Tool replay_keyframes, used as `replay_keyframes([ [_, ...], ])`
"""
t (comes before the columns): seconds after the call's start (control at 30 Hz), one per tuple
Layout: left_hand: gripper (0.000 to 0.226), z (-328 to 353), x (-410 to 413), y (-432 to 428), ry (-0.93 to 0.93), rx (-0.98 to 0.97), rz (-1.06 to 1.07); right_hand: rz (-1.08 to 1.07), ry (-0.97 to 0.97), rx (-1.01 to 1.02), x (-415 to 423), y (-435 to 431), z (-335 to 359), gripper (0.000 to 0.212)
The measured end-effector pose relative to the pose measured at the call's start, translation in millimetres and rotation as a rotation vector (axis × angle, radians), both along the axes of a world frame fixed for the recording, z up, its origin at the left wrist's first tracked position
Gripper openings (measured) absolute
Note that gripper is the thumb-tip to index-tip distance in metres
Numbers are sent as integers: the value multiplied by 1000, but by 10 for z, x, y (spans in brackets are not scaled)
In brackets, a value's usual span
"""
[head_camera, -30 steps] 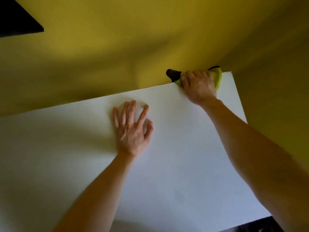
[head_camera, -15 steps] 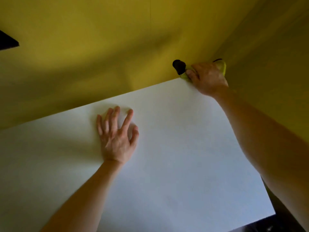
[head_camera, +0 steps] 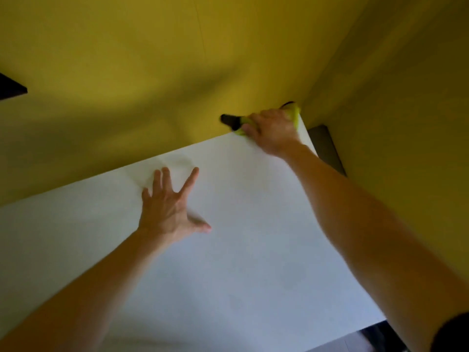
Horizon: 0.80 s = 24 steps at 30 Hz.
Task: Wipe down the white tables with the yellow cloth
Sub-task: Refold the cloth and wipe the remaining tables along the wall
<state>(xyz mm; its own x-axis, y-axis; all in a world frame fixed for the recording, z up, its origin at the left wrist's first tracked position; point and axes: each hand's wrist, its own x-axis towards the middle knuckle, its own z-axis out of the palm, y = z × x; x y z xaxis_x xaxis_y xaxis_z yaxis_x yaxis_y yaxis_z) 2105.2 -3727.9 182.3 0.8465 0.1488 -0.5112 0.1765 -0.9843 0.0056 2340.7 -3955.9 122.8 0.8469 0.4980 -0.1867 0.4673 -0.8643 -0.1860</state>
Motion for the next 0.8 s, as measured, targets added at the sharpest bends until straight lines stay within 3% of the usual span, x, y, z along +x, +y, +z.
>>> replay_keyframes([
  [0.13, 162, 30, 144, -295, 139, 4, -63, -259, -21, 91, 41, -498, -86, 54],
  [0.37, 164, 47, 158, -271, 157, 38, -94, -686, 13, 317, -663, -755, -105, 54],
  [0.47, 165, 19, 153, -261, 157, 47, -100, -705, -14, 280, -1007, -863, -123, 56],
  [0.67, 164, -42, 129, -231, 149, 58, -114, -606, 44, 258, -129, -366, -157, 54],
  [0.8, 164, -43, 125, -249, 139, 58, -119, -580, 4, 294, -201, -493, -160, 53],
])
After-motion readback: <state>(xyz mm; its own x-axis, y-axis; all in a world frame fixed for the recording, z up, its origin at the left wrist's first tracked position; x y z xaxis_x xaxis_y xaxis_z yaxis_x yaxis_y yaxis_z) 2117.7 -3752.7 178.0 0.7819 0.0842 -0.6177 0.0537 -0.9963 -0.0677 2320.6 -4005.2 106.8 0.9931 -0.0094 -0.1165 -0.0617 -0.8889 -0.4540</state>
